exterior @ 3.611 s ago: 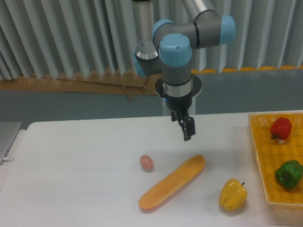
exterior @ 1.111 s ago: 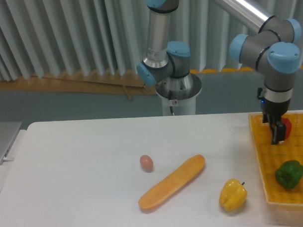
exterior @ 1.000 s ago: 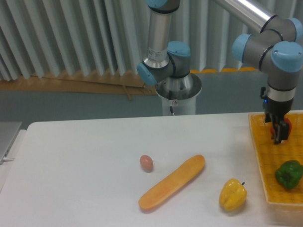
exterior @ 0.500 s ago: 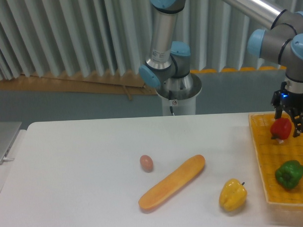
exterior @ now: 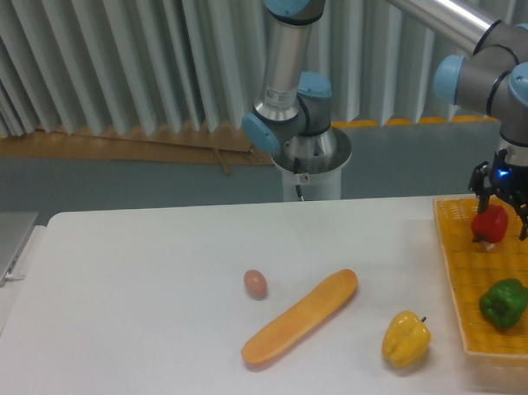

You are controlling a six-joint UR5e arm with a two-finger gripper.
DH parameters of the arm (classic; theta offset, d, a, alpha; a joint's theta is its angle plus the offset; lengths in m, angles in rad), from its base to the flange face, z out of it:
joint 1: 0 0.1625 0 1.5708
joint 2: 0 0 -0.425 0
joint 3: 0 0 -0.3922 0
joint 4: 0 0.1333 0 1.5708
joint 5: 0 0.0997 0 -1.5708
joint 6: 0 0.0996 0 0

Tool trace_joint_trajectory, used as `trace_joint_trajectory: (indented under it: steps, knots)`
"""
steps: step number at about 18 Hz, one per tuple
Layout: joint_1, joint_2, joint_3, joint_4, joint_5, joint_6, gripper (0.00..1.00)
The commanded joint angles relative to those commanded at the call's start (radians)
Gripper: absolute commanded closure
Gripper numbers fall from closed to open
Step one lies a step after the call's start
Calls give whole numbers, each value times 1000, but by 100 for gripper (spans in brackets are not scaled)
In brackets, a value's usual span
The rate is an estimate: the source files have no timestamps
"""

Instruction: Place the red pepper on the table

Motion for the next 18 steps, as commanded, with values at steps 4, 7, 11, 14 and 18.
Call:
trace_joint_trajectory:
  steps: [4,7,11,14,18]
  knots:
    - [41,-28,-6,78,0,6,0]
    - [66,-81,-8,152,0,46,0]
    - [69,-104,-18,163,55,51,0]
    - [58,-83,-102,161,75,49,0]
    - [42,-65,-156,160,64,43,0]
